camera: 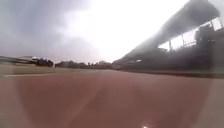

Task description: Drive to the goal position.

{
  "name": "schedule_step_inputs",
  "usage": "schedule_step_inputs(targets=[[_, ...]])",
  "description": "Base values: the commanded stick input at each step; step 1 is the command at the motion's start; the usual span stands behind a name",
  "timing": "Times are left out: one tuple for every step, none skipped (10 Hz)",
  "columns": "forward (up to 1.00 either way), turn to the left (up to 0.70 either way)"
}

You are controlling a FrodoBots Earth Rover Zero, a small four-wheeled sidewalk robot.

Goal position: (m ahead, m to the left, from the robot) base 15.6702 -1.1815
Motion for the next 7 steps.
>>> schedule_step_inputs(targets=[[0.70, 0.00], [0.70, 0.00], [0.70, 0.00], [0.70, 0.00], [0.70, 0.00], [0.70, 0.00], [0.70, 0.00]])
